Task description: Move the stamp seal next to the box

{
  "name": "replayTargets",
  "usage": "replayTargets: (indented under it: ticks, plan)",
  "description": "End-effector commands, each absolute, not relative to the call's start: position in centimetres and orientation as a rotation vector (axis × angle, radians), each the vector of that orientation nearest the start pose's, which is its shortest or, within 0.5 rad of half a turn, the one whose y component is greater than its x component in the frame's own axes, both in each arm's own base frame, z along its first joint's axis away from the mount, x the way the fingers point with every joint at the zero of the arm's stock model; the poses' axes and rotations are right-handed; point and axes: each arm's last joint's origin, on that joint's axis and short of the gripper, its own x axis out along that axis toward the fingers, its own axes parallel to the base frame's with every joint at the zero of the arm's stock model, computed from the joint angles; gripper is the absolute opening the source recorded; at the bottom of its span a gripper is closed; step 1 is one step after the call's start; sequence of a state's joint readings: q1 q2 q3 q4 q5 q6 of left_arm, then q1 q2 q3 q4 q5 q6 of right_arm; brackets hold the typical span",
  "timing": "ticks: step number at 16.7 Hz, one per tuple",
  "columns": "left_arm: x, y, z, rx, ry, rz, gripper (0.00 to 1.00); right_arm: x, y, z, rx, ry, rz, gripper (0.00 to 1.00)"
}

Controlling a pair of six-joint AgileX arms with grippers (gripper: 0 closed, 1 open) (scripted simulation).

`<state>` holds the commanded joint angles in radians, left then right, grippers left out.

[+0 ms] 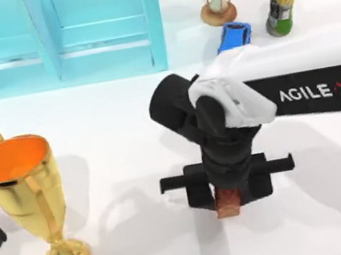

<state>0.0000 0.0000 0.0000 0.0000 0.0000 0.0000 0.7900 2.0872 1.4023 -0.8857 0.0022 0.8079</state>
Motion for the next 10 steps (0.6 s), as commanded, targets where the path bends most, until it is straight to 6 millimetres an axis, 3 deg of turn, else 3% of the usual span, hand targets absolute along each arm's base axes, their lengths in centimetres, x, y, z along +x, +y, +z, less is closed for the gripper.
replayTargets:
  ticks: [3,10]
  plan:
    - [10.6,-0.1,16.0,0.000,0.000,0.000,1.00,26.9,27.5,12.7,0.013,1.569,-0.008,0.00]
    - [10.6,-0.1,16.0,0.000,0.000,0.000,1.00,26.8,27.4,17.2,0.011,1.569,-0.009,0.00]
